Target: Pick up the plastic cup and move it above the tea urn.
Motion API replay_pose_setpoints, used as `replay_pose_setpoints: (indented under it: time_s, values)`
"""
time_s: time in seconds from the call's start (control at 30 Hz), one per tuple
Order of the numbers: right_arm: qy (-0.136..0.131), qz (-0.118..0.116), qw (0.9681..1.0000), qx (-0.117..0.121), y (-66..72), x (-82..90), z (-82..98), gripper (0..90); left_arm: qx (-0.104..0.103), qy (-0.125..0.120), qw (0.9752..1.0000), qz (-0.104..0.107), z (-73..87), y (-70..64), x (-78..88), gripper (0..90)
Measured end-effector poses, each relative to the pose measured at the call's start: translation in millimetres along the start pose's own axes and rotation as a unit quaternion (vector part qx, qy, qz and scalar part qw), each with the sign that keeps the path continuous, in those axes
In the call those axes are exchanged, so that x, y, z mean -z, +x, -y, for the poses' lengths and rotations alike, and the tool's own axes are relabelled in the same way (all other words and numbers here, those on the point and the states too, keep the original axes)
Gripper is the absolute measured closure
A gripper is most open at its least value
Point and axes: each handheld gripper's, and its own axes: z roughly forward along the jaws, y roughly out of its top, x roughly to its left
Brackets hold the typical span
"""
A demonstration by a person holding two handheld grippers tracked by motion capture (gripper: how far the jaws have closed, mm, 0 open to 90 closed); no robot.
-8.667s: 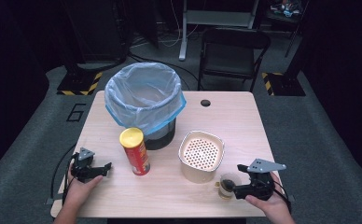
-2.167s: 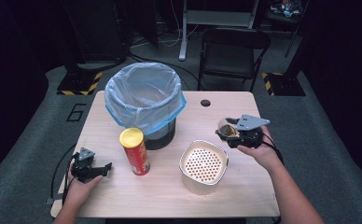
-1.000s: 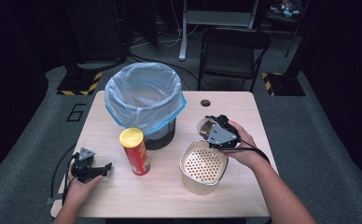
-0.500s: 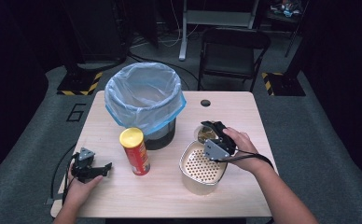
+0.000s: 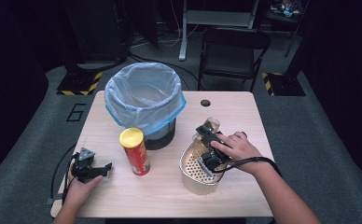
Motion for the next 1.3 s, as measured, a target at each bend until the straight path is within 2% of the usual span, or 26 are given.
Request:
replay_pose_setpoints:
  time_s: [0.07,0.1,0.17,0.27,0.3,0.33,0.43,0.47,0.5,0.53,0.57,0.63,0.67,0.7,0.83,0.97,1.03,1.3]
  values:
    - [0.010,0.009,0.9996,0.025,1.5,2.5,-2.9,35.3,0.000,0.001,1.0000,0.001,-0.1,0.0,0.1,11.6]
    - [0.018,0.015,0.9985,0.050,-0.3,4.0,-4.0,35.2,0.000,0.000,1.0000,0.001,0.0,-0.1,0.0,11.6]
    - [0.024,0.017,0.9963,0.080,0.5,5.2,-6.6,35.0,-0.001,0.000,1.0000,0.001,0.0,-0.1,0.0,11.6]
    - [0.025,0.015,0.9967,0.076,3.7,6.9,-7.7,35.0,-0.001,0.000,1.0000,0.002,0.0,-0.2,0.0,11.6]
    - [0.025,0.022,0.9960,0.083,3.8,8.1,-8.6,35.0,-0.001,-0.001,1.0000,0.002,0.0,-0.2,-0.1,11.6]
    - [0.025,0.027,0.9965,0.075,5.2,8.5,-8.9,34.9,-0.001,0.000,1.0000,0.002,0.0,-0.3,-0.1,11.5]
    - [0.022,0.032,0.9963,0.077,4.0,8.5,-8.7,34.9,-0.001,0.000,1.0000,0.002,0.0,-0.2,0.0,11.6]
    - [0.031,0.013,0.9960,0.083,4.6,10.3,-8.0,34.8,-0.001,0.000,1.0000,0.002,0.0,-0.2,-0.1,11.6]
    - [0.026,0.037,0.9958,0.080,3.6,9.1,-7.7,34.8,0.000,0.000,1.0000,0.002,0.0,-0.3,-0.1,11.6]
    - [0.029,0.012,0.9964,0.079,3.6,10.5,-7.5,34.7,-0.001,-0.001,1.0000,0.002,0.0,-0.3,-0.1,11.5]
    - [0.023,0.035,0.9962,0.076,2.0,9.7,-7.4,34.7,-0.001,-0.001,1.0000,0.002,0.0,-0.3,-0.1,11.6]
    - [0.021,0.039,0.9964,0.073,1.6,10.0,-7.1,34.6,-0.001,0.000,1.0000,0.002,0.0,-0.3,0.0,11.6]
    - [0.028,0.036,0.9947,0.093,-1.4,11.9,-6.8,34.6,-0.001,0.000,1.0000,0.002,0.0,-0.2,0.0,11.5]
    - [0.026,0.021,0.9956,0.088,0.1,11.5,-6.5,34.6,-0.001,-0.001,1.0000,0.002,0.0,-0.3,-0.1,11.6]
    - [0.029,0.020,0.9955,0.088,0.6,11.6,-6.6,34.6,-0.001,0.000,1.0000,0.002,0.0,-0.2,-0.1,11.6]
    - [0.021,0.014,0.9964,0.081,2.4,8.7,-6.4,34.4,-0.001,0.000,1.0000,0.002,0.0,-0.2,0.0,11.6]
    - [0.027,0.017,0.9957,0.088,1.0,8.5,-5.7,34.4,-0.001,-0.001,1.0000,0.002,0.0,-0.3,-0.1,11.6]
    - [0.018,0.018,0.9962,0.083,-0.1,8.0,-6.3,34.3,-0.001,0.000,1.0000,0.002,0.0,-0.2,0.0,11.6]
